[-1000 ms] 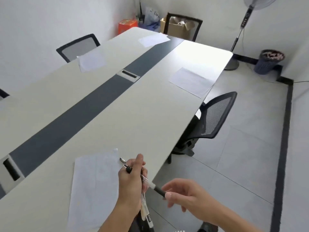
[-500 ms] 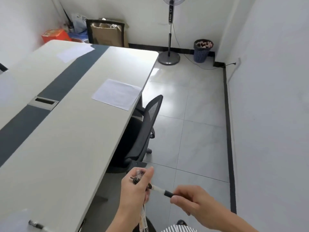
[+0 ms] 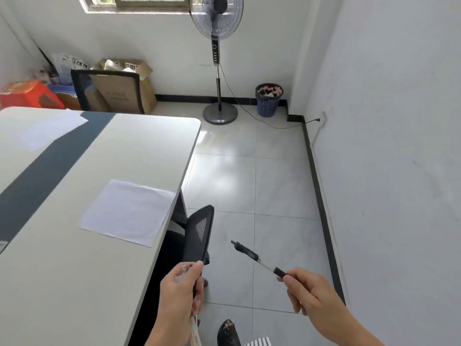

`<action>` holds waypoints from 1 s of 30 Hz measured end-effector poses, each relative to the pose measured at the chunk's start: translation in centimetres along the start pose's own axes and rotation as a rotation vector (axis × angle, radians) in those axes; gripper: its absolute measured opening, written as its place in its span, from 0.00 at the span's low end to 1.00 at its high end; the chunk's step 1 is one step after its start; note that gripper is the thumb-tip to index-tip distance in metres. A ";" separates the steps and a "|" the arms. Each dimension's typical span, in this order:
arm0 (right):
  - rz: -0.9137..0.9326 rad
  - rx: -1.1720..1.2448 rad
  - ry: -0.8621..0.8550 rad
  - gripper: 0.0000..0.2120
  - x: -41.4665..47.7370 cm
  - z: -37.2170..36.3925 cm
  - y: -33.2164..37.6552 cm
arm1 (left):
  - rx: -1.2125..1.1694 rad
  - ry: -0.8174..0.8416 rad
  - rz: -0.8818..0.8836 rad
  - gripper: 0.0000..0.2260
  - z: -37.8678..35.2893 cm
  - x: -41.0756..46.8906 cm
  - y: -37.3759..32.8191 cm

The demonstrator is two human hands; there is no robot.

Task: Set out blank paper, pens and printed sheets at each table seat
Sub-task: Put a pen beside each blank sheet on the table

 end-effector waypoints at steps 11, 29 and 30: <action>-0.201 0.214 -0.077 0.08 16.1 7.6 1.3 | -0.052 -0.051 -0.003 0.07 -7.3 13.0 -8.4; -0.019 -0.259 0.557 0.10 51.0 9.2 12.8 | -0.445 -0.699 0.006 0.10 -11.0 21.6 -13.6; 0.002 -0.292 0.591 0.10 52.1 7.6 13.7 | -0.468 -0.736 -0.002 0.10 -10.2 21.7 -13.5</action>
Point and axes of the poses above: each hand's wrist, its own x-axis towards the middle knuckle, its own z-axis out of the back of the hand, y = z × x, the point moved 1 cm from there along x, towards the middle knuckle, and after that the axes turned 3 degrees about -x, right-handed, at the moved point
